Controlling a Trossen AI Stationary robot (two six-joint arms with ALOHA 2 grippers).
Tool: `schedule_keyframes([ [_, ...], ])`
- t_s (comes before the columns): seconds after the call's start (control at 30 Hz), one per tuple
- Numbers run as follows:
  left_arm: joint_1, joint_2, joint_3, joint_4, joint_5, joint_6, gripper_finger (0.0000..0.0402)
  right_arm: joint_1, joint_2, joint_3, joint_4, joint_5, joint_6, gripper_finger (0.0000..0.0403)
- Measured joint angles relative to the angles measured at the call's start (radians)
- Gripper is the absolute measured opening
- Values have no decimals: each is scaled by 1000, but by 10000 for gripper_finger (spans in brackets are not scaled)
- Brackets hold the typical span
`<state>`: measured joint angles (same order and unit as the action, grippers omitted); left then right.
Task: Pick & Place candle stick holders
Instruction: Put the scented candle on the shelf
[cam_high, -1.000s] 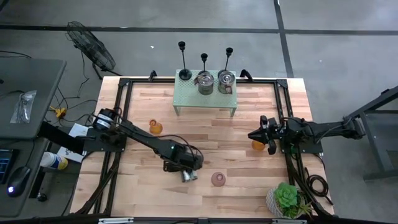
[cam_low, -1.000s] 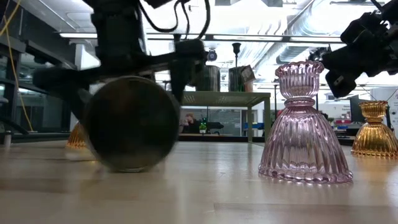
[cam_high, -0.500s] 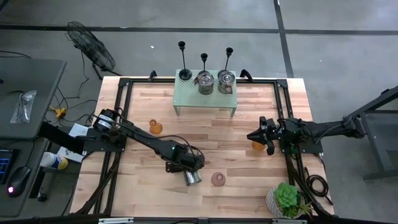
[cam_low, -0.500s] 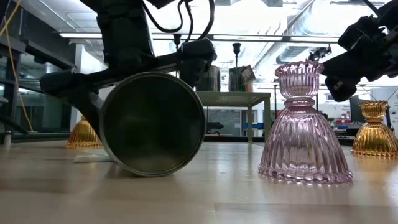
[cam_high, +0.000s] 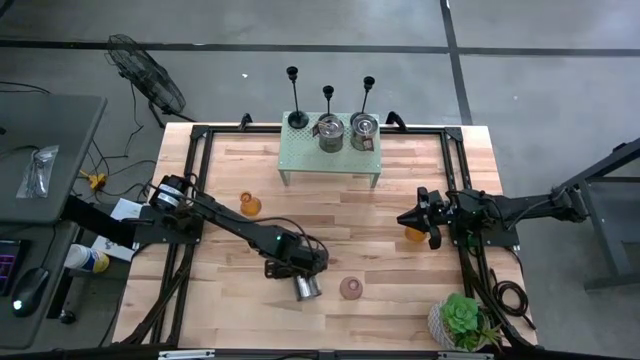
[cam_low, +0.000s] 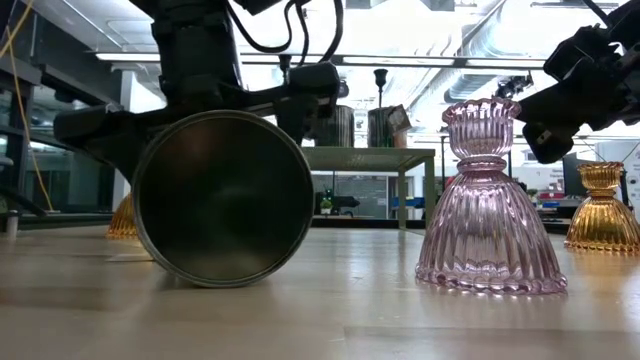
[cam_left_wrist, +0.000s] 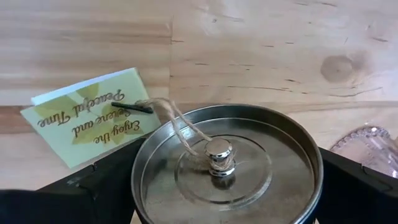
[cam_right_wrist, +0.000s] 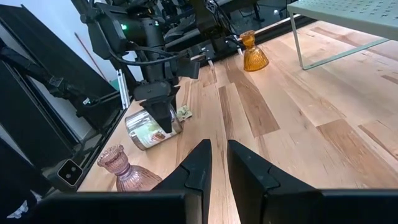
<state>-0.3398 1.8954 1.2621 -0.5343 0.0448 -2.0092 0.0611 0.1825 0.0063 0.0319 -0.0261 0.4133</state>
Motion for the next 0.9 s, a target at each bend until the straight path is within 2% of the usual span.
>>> schedule_keyframes([
  [0.2,0,0,0,4,-6,81,358,0,0,0,0,0,0,44],
  [0.43,15,-8,0,8,-2,344,358,0,0,0,0,0,0,44],
  [0.63,21,-24,15,2,-8,511,358,0,0,0,1,0,0,44],
  [0.9,50,-109,15,-20,-63,697,358,0,1,0,-2,1,0,44],
])
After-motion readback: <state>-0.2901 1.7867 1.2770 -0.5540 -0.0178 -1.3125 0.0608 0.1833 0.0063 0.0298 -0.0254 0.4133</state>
